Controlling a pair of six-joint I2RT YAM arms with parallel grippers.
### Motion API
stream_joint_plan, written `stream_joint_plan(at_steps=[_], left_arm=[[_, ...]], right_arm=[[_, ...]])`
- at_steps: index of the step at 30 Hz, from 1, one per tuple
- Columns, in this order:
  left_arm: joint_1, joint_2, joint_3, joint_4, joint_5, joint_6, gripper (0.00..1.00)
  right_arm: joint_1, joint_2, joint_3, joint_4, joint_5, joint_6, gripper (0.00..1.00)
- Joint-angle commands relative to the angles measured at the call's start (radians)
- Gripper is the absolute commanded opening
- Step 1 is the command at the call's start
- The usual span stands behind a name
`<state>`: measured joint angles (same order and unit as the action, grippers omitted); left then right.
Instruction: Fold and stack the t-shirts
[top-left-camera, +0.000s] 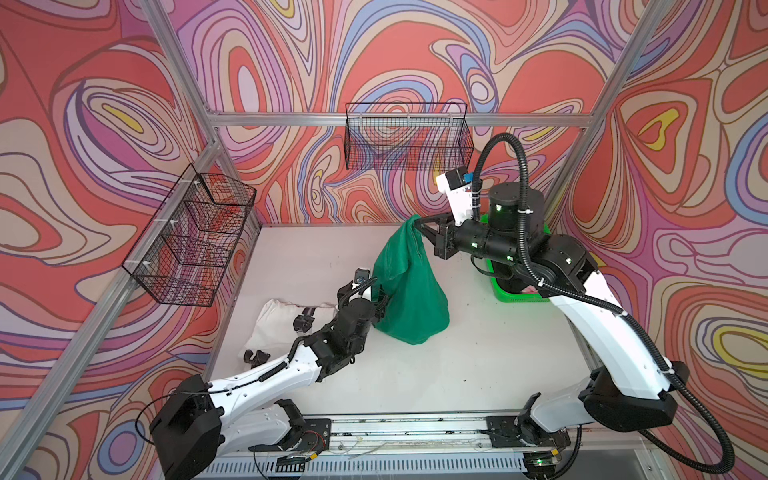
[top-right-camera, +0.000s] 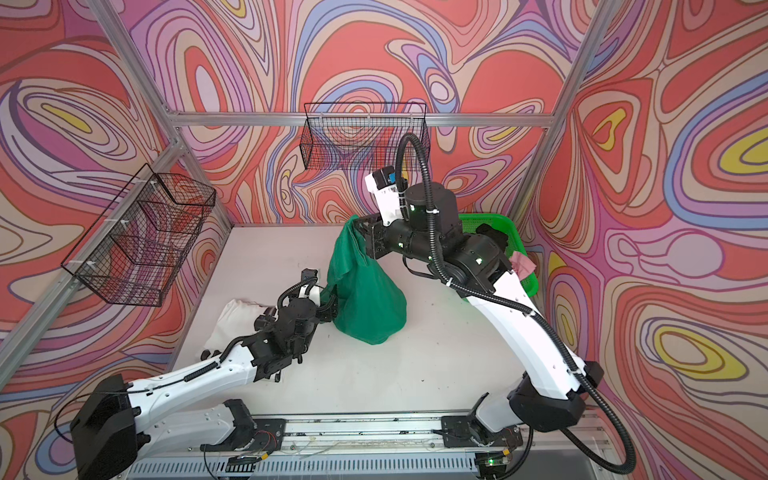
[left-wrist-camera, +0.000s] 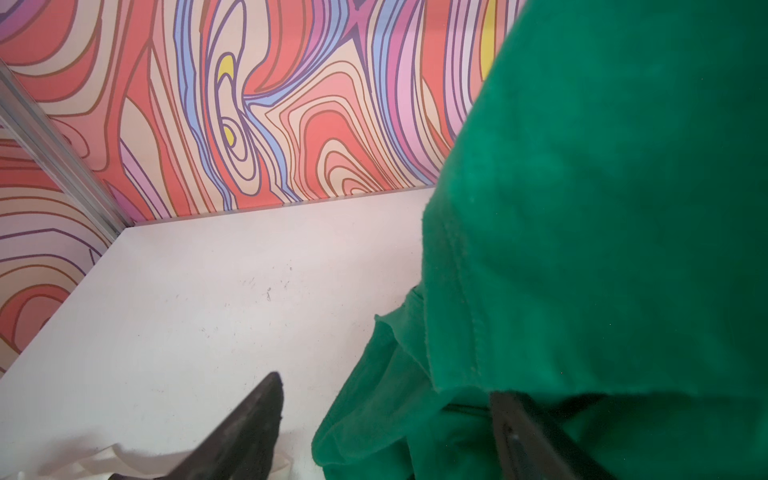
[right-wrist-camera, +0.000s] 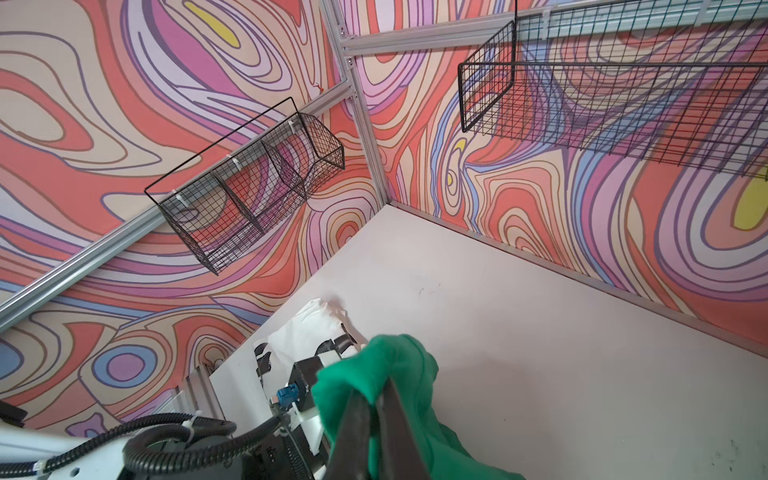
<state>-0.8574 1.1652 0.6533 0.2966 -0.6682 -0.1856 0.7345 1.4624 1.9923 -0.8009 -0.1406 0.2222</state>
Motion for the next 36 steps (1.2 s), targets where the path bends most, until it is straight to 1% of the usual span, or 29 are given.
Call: stream_joint_plan(at_steps=[1,4,5,8,9,11,13,14,18,20,23,25,27,28,29,30,31,32,33,34,36], left_arm=[[0.001,0.016,0.031,0.087,-0.029,0.05,0.65],[0.003,0.013,0.042,0.137,-0.025,0.09,0.56],[0.003,0.011,0.045,0.15,-0.015,0.097,0.51],[0.002,0.01,0.058,0.181,0.038,0.124,0.3],[0.003,0.008,0.063,0.177,0.044,0.129,0.25],[0.004,-0.006,0.06,0.174,0.038,0.139,0.19],[0.014,-0.035,0.05,0.16,0.043,0.134,0.09],[0.022,-0.047,0.045,0.151,0.045,0.121,0.01],[0.051,-0.076,0.034,0.136,0.082,0.073,0.0],[0.053,-0.085,0.036,0.138,0.096,0.081,0.0],[0.059,-0.142,0.053,0.11,0.121,0.095,0.0],[0.076,-0.175,0.109,0.014,0.139,0.107,0.0],[0.109,-0.205,0.201,-0.124,0.193,0.106,0.0],[0.125,-0.209,0.244,-0.184,0.223,0.103,0.0],[0.142,-0.21,0.303,-0.259,0.264,0.097,0.0],[0.154,-0.202,0.361,-0.323,0.314,0.108,0.0],[0.156,-0.191,0.411,-0.374,0.339,0.122,0.0],[0.158,-0.171,0.48,-0.44,0.379,0.143,0.0],[0.158,-0.148,0.548,-0.503,0.44,0.164,0.0],[0.158,-0.128,0.603,-0.547,0.499,0.183,0.0],[0.158,-0.08,0.714,-0.65,0.628,0.225,0.0]], right_arm=[[0.002,-0.029,-0.024,0.016,-0.035,-0.01,0.0],[0.002,-0.048,-0.064,0.022,-0.038,-0.01,0.0],[0.002,-0.054,-0.078,0.027,-0.047,-0.008,0.0],[0.001,-0.076,-0.118,0.042,-0.043,-0.001,0.0],[0.001,-0.083,-0.127,0.038,-0.029,-0.003,0.0],[0.002,-0.098,-0.145,0.032,-0.004,-0.003,0.0],[0.002,-0.122,-0.179,0.04,0.022,0.001,0.0],[0.002,-0.135,-0.201,0.05,0.031,0.002,0.0],[0.002,-0.166,-0.268,0.074,0.024,0.011,0.0],[0.002,-0.177,-0.293,0.078,0.021,0.014,0.0],[0.001,-0.211,-0.349,0.075,0.06,0.022,0.0],[0.002,-0.246,-0.419,0.083,0.096,0.033,0.0],[0.002,-0.29,-0.507,0.104,0.129,0.041,0.0],[0.001,-0.307,-0.538,0.111,0.138,0.041,0.04],[0.002,-0.326,-0.57,0.12,0.136,0.037,0.13],[0.002,-0.342,-0.592,0.125,0.137,0.033,0.19],[0.001,-0.353,-0.604,0.129,0.134,0.028,0.24],[0.002,-0.364,-0.612,0.132,0.119,0.016,0.35],[0.001,-0.376,-0.619,0.136,0.095,0.002,0.45],[0.002,-0.385,-0.623,0.145,0.078,-0.009,0.53],[0.002,-0.402,-0.623,0.171,0.037,-0.038,0.63]])
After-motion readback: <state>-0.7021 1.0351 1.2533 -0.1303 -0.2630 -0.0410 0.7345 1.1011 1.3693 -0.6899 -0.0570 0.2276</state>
